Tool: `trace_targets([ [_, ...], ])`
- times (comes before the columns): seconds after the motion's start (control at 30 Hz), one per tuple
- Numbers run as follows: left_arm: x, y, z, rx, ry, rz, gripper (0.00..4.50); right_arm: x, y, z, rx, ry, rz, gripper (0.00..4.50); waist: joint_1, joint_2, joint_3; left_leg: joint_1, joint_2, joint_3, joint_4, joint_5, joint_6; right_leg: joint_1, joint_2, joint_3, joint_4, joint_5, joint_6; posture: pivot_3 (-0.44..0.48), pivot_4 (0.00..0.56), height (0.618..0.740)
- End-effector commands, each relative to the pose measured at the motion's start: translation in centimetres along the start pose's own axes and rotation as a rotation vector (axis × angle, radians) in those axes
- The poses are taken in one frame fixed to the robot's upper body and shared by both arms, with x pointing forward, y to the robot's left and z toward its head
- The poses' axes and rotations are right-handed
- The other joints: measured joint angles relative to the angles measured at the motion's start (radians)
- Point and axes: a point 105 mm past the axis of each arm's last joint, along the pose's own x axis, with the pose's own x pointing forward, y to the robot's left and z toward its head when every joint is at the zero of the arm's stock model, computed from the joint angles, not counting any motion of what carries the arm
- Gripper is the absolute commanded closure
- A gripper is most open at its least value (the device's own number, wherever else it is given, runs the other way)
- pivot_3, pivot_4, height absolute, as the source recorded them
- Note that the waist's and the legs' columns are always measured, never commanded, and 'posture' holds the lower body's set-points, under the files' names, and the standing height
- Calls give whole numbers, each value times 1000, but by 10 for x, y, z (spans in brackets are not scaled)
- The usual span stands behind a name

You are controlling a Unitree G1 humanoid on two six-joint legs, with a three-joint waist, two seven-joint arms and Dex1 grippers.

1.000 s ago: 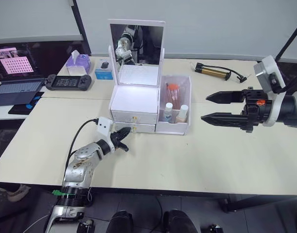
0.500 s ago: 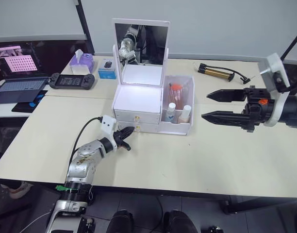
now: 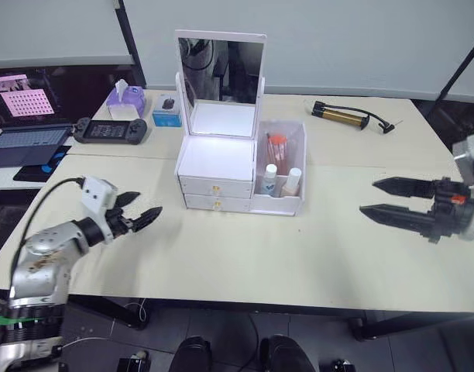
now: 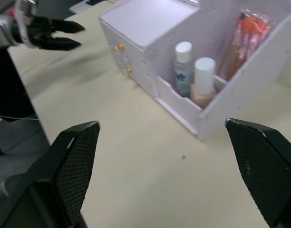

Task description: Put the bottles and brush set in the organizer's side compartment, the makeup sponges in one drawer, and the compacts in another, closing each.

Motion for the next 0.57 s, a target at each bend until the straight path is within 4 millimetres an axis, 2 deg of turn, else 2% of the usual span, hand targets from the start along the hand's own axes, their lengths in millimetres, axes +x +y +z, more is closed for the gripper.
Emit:
trace_targets([
  [0.03, -9, 14, 12, 71, 4, 28, 30, -8, -10, -2, -103, -50, -79, 0, -1, 0, 0, 0, 0, 0, 0, 0, 0, 0, 0, 0, 0, 0, 0, 0, 150, 701],
  [0.23, -18, 19, 6, 139, 53, 67, 30, -14, -41, -24, -169, -108, -245, 0, -3, 0, 0, 1, 0, 1, 0, 0, 0, 0, 0, 1, 0, 0, 0, 0, 150, 701],
  [0.4, -26, 22, 6, 155, 56, 93, 30, -17, -55, -38, -187, -106, -305, 0, -2, 0, 0, 1, 0, 2, 0, 0, 0, 0, 0, 1, 1, 0, 0, 0, 150, 701],
  [0.57, -34, 30, 8, 178, 53, 156, 30, -15, -60, -35, -173, -143, -322, 0, -3, 0, 0, 2, 0, 2, 0, 0, 0, 0, 0, 2, 1, 0, 0, 0, 150, 701],
])
